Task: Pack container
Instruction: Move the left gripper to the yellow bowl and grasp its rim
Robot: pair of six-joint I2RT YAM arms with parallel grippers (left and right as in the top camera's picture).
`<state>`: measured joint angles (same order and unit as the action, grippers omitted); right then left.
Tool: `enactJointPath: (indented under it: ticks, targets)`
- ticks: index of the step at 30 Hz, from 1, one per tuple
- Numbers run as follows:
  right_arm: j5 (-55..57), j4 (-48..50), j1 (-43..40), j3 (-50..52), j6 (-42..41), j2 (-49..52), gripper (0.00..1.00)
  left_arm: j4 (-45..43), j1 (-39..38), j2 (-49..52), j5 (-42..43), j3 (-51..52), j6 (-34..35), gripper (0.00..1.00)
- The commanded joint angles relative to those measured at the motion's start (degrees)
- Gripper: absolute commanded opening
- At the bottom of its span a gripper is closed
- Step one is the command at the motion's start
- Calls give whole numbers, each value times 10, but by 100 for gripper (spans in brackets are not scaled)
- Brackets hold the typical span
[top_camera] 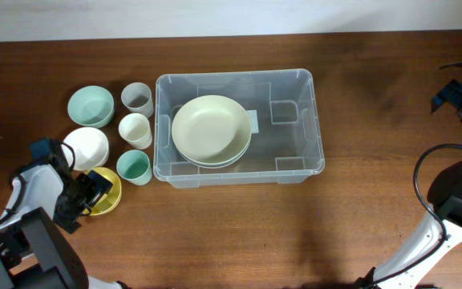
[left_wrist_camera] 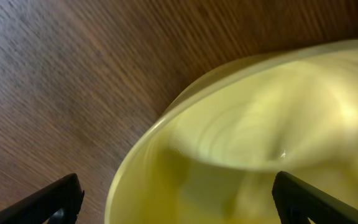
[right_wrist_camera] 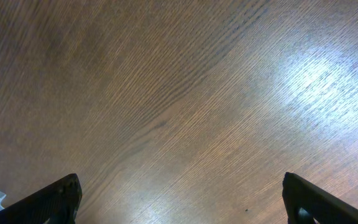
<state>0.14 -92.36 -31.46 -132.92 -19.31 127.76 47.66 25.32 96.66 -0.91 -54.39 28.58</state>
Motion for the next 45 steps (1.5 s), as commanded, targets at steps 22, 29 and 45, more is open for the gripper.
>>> enactJointPath:
  ticks: [22, 29, 45]
  targets:
    - [1, 1, -1, 2, -2, -18, 99, -5, 4, 5, 0, 4, 7, 22]
    - [1, 1, -1, 2, -2, -18, 99, 10, 4, 5, 0, 4, 7, 9]
    - [1, 1, -1, 2, -2, -18, 99, 50, 7, 1, 0, 3, 7, 1]
